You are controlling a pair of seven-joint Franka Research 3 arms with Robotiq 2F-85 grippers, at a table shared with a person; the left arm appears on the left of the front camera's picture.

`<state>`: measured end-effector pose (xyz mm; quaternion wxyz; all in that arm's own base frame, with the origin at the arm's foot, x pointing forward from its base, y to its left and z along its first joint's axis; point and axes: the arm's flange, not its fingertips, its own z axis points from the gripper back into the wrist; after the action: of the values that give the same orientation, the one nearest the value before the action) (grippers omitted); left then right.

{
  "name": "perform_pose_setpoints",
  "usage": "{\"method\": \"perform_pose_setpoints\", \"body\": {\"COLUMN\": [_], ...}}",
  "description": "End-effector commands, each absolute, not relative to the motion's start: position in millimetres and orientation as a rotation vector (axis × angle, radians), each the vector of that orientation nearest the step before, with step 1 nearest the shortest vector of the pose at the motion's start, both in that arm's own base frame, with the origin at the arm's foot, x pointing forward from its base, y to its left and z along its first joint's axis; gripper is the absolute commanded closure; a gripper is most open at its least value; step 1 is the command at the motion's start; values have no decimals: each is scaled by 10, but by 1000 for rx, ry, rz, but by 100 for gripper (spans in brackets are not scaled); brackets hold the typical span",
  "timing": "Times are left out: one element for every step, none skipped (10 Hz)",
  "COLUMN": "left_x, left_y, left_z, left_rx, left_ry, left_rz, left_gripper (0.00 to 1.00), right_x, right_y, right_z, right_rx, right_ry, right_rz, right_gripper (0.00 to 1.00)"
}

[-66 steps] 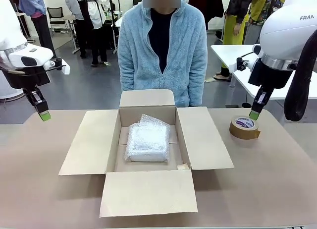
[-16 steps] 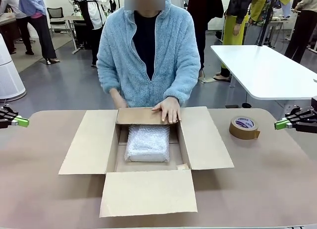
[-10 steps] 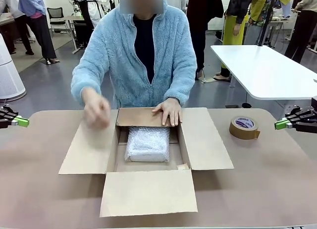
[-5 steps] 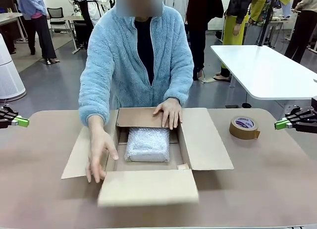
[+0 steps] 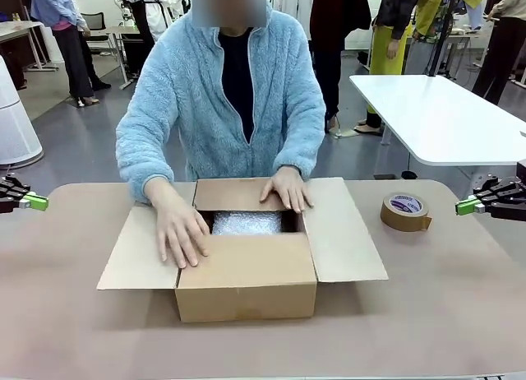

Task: Wrap the clocks to prevent damage.
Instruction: Push the right (or left) flap of the Package Box to close it.

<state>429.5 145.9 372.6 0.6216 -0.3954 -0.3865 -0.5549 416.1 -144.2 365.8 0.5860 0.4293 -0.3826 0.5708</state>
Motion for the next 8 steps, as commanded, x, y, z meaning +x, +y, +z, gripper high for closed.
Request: {"method": "perform_pose_setpoints", "body": {"left_x": [4278, 4278, 4278, 4278, 4278, 4278, 4278, 4278], "left_y": [1463, 1463, 1463, 1463, 1463, 1463, 1463, 1463], "left_z": [3728, 3728, 3728, 3728, 3728, 3728, 3728, 3728], "left_rx": [-917, -917, -917, -917, -917, -917, -917, -917], "left_ry": [-894, -894, -894, -894, -894, -894, -894, -894], "left_rz": [-1271, -1271, -1271, -1271, -1271, -1271, -1271, -1271], "left_gripper": [100, 100, 100, 100, 100, 100, 100, 100], "right_x": [4162, 4162, 4162, 4162, 4162, 4162, 4162, 4162], "right_y": [-1439, -1439, -1439, -1439, -1439, -1439, -1439, -1439], "right_z": [3657, 3657, 3657, 3657, 3657, 3657, 3657, 3657], "right_rx": [1002, 1002, 1002, 1002, 1002, 1002, 1002, 1002], "right_ry": [-894, -894, -894, -894, -894, -894, -894, -894], "right_rz": [1330, 1330, 1330, 1330, 1330, 1330, 1330, 1330], "right_gripper": [99, 99, 99, 99, 99, 99, 99, 99]}}
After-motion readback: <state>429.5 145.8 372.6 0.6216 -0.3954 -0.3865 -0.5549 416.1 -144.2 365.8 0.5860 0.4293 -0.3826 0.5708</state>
